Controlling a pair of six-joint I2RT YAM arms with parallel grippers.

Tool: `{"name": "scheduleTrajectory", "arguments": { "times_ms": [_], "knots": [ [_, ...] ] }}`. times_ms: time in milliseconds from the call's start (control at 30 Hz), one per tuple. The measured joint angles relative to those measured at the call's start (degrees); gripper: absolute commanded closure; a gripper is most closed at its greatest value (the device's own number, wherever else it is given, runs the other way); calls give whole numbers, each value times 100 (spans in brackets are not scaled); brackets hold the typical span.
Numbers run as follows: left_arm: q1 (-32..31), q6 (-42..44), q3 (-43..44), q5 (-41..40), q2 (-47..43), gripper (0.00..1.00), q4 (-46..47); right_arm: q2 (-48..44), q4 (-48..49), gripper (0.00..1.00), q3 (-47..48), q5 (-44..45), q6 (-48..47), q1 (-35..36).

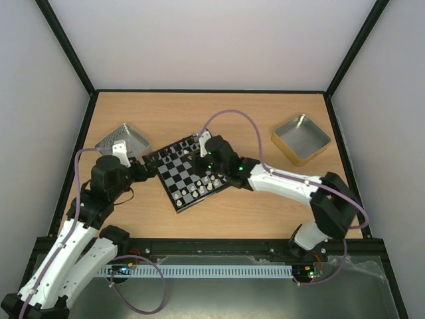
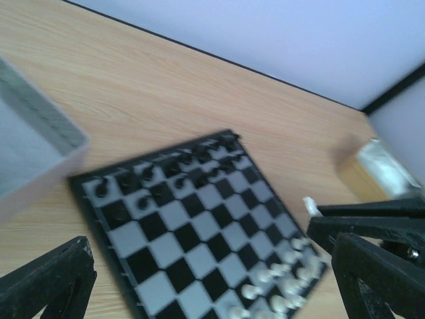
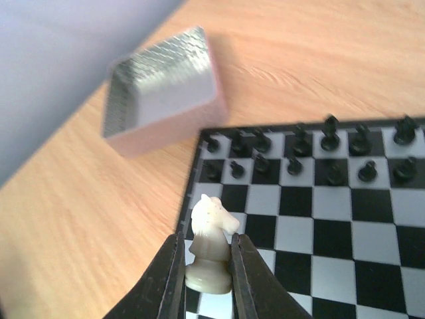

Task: Set up the chess pieces on the board
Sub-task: Place the chess piece on the chessboard.

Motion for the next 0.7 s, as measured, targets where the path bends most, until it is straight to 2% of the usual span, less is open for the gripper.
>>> {"name": "scheduleTrajectory", "arguments": {
  "times_ms": [100, 400, 567, 700],
  "knots": [
    [0, -210, -170, 798, -20, 0, 463, -511, 568, 88, -422, -236, -155, 0],
    [0, -1054, -382, 2350, 39, 1, 1746, -1543, 1746, 86, -1388, -890, -437, 0],
    [4, -1624, -378, 3254, 407, 21, 2358, -1757, 1991, 85, -1513, -1207, -643, 0],
    [4, -1878, -286, 3829, 872, 38, 2470, -1812, 2017, 85, -1513, -1397, -837, 0]
  ]
}}
